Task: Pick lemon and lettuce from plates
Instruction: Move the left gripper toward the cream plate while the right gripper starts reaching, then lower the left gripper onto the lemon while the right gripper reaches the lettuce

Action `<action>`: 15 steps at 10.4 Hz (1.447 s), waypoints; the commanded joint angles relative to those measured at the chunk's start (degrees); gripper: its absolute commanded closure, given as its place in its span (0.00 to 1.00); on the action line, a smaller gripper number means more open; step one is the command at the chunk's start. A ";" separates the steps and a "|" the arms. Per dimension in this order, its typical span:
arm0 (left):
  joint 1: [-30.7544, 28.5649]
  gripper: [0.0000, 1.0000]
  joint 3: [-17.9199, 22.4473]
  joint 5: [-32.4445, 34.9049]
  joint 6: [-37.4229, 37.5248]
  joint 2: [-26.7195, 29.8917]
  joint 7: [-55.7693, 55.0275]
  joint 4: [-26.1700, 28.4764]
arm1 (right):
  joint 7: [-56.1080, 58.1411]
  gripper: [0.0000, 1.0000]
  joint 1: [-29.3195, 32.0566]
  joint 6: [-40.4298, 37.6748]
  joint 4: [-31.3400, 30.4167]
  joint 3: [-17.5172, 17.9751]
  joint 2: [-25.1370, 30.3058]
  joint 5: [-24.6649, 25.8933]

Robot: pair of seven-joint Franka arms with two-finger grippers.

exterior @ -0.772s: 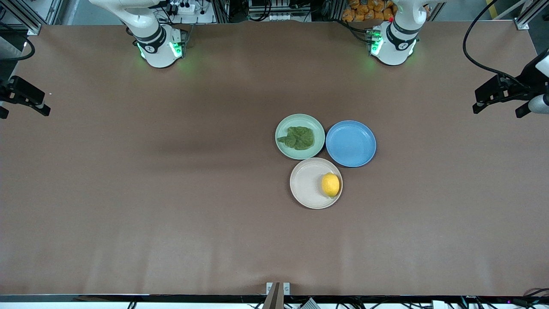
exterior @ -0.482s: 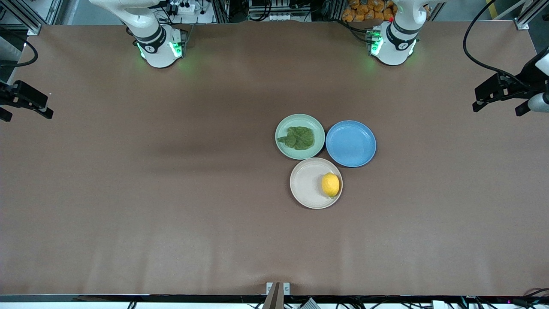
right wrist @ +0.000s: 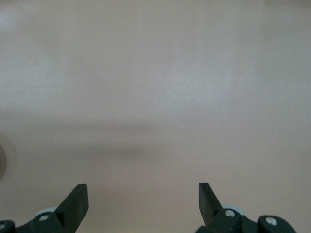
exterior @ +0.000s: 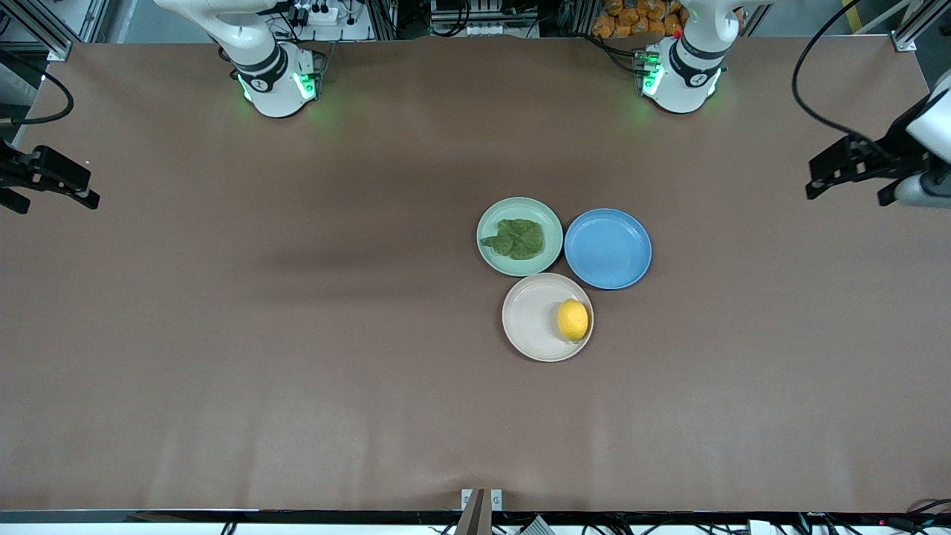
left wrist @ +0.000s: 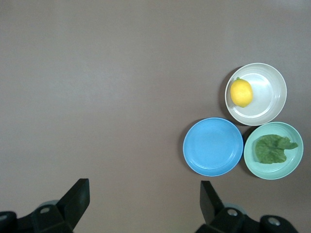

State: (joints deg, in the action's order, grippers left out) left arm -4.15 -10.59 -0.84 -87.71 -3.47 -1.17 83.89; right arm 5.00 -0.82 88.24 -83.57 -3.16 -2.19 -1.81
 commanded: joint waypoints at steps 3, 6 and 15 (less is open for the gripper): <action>4.23 0.00 -3.12 0.67 -3.15 -9.61 -5.84 -1.01 | -0.26 0.00 -1.98 -1.05 -0.46 0.79 1.49 -1.08; 9.49 0.00 -3.03 1.02 -9.47 -15.85 -13.30 -1.09 | -15.05 0.00 -8.56 -1.76 -0.54 4.99 2.11 -2.67; 20.05 0.00 -2.15 6.37 -32.94 -33.96 -29.84 -1.18 | -59.09 0.01 -37.37 19.56 -11.60 9.23 -5.34 -1.53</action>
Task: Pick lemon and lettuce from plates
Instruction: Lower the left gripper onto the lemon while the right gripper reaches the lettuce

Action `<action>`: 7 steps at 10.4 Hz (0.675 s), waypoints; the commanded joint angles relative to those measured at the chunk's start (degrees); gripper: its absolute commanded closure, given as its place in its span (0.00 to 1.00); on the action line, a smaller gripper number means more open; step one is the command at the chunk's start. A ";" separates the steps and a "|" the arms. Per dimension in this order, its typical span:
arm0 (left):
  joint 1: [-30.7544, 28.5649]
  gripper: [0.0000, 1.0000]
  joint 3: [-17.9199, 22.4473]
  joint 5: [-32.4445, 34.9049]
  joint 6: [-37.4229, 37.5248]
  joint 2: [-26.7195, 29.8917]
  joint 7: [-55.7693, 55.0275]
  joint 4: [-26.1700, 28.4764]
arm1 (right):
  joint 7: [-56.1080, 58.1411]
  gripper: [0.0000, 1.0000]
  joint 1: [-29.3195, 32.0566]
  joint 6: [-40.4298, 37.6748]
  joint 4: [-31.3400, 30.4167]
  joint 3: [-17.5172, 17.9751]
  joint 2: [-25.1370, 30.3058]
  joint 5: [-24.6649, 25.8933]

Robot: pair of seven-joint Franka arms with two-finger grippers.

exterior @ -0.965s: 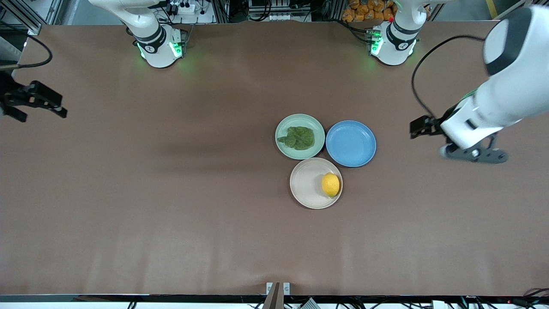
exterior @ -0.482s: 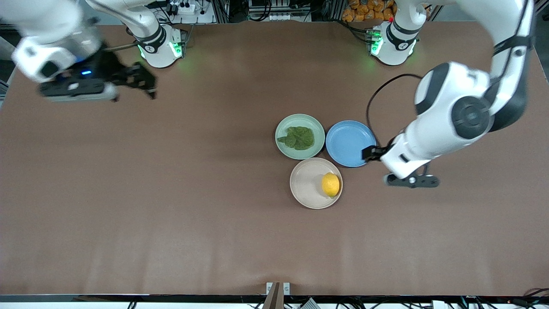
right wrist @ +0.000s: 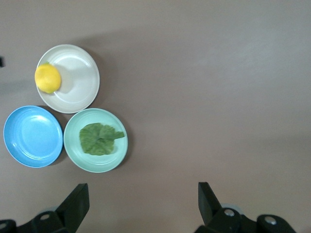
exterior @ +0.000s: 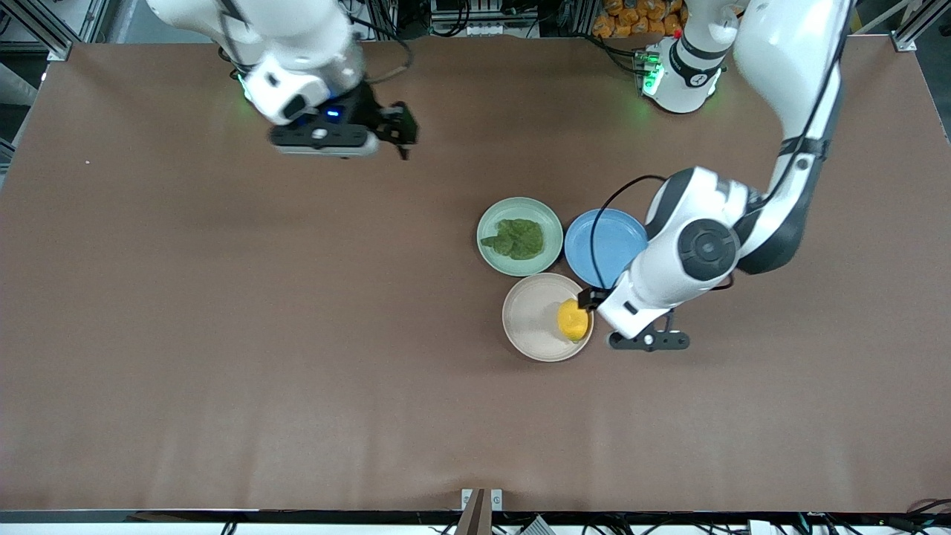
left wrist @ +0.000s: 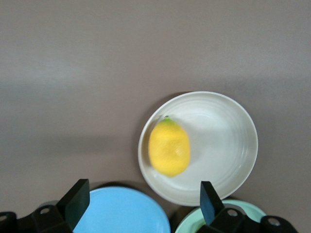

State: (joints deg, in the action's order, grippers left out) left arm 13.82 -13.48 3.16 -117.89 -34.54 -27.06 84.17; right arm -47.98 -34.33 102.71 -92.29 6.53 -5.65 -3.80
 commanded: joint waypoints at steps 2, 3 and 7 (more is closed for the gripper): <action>3.06 0.00 0.74 5.70 -6.36 -5.78 -6.24 -1.46 | -15.00 0.01 -8.80 12.13 -3.24 -0.46 -8.55 4.66; 3.32 0.00 0.74 6.15 -7.77 -7.19 -6.33 -1.46 | -18.09 0.01 -10.56 16.68 -3.24 -0.46 -12.07 5.38; 4.55 0.00 0.83 6.77 -9.02 -9.92 -7.47 -1.29 | -24.25 0.06 -14.44 29.62 -3.07 -0.46 -22.98 12.47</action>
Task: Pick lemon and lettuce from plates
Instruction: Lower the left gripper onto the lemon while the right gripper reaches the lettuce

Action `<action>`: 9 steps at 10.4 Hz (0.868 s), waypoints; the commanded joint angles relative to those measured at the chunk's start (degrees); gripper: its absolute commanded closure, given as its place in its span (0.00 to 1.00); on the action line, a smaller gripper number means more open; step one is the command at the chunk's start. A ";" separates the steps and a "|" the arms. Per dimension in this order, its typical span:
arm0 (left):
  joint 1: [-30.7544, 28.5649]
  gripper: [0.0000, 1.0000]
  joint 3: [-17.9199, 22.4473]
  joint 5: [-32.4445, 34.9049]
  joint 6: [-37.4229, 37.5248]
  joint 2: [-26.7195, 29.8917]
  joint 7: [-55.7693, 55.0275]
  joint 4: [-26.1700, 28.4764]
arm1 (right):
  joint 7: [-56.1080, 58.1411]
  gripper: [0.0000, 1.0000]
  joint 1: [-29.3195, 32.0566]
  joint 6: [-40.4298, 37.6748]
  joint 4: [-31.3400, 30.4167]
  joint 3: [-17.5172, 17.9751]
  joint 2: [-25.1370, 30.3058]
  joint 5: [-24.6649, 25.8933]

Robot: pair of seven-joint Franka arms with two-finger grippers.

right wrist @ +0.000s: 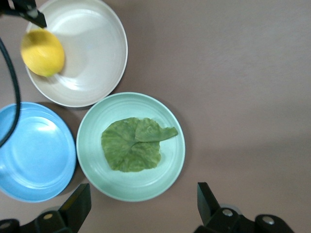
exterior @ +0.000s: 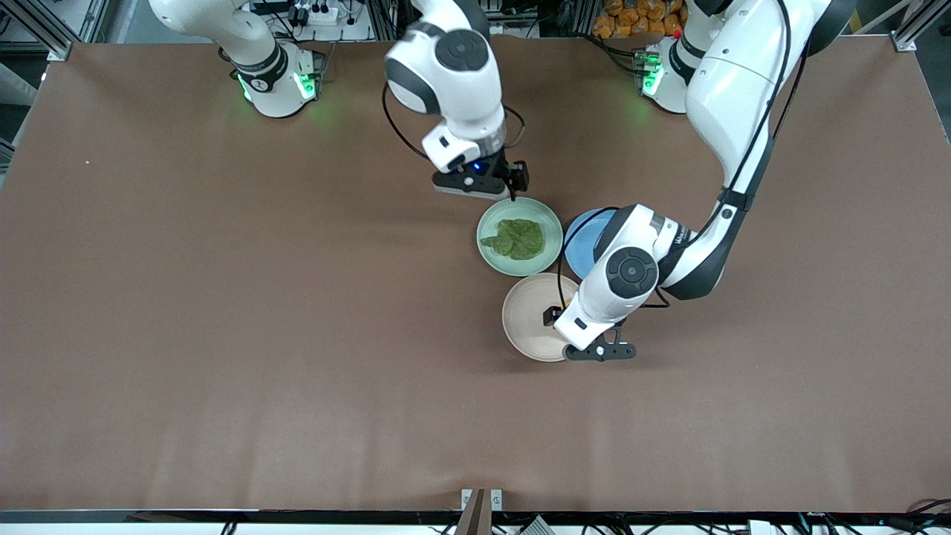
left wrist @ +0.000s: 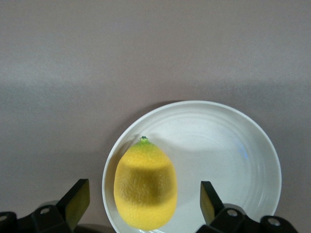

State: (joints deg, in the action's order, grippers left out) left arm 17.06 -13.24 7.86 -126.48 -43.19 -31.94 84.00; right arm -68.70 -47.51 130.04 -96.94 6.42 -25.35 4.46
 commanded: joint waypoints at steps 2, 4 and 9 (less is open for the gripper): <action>1.83 0.00 0.59 2.07 -0.44 -2.51 -2.60 -1.12 | -7.75 0.08 -1.26 7.74 1.75 -0.45 -7.41 9.05; 2.18 0.00 1.29 2.07 -0.44 -2.95 -2.60 -1.12 | -7.94 0.12 -1.26 10.31 3.59 -0.71 -11.98 10.90; 2.36 0.00 1.38 4.36 -0.70 -3.12 -2.60 -1.12 | -11.61 0.17 -1.44 14.27 5.52 -0.89 -17.79 13.11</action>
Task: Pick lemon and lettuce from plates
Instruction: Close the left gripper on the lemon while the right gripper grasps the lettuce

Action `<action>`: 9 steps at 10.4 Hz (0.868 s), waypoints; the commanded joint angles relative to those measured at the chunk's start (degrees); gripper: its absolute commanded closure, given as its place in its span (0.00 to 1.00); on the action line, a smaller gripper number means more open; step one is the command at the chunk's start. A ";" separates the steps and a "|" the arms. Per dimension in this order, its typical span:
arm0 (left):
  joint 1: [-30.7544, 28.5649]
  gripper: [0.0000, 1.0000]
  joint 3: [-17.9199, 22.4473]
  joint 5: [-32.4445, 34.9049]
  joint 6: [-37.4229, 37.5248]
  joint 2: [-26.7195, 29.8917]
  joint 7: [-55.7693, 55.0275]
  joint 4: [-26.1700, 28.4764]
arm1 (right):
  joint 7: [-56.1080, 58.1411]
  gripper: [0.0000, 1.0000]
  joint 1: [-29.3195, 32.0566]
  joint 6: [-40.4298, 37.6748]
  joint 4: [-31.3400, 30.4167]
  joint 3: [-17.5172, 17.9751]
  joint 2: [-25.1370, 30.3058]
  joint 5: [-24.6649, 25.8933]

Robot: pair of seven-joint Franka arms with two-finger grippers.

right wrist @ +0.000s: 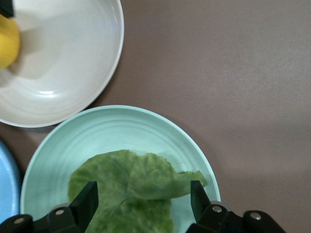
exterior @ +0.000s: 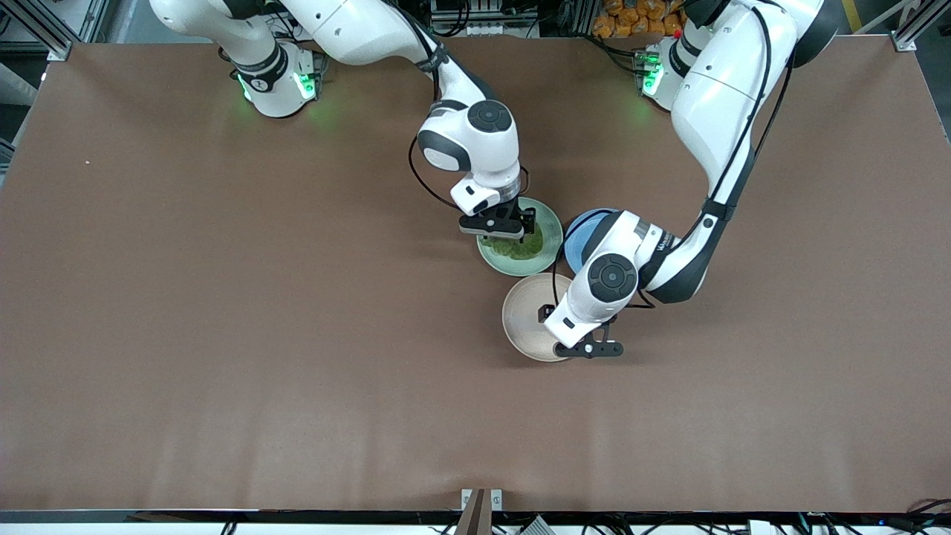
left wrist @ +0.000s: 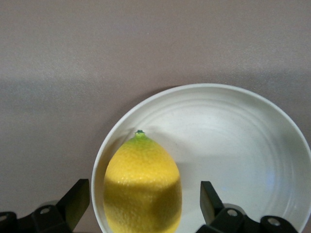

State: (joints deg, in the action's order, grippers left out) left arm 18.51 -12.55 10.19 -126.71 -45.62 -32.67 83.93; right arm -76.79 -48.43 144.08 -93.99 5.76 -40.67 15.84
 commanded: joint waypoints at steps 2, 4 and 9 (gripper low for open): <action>0.92 0.00 0.68 2.03 -0.47 -0.79 -1.87 -1.05 | -6.43 0.21 -0.79 0.15 2.67 -0.22 -3.45 2.53; 1.09 0.00 0.68 2.03 -0.47 -1.05 -1.87 -0.87 | -7.50 0.33 -0.96 0.24 2.93 -0.22 -3.80 2.62; 2.15 1.00 1.91 2.11 -1.00 -1.05 -4.15 -0.87 | -7.41 1.00 -0.96 -0.73 5.30 -0.22 -3.72 2.97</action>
State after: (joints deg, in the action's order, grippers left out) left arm 19.71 -11.44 10.35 -127.15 -46.27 -34.32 83.80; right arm -82.39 -48.97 144.15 -91.05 5.78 -43.70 17.03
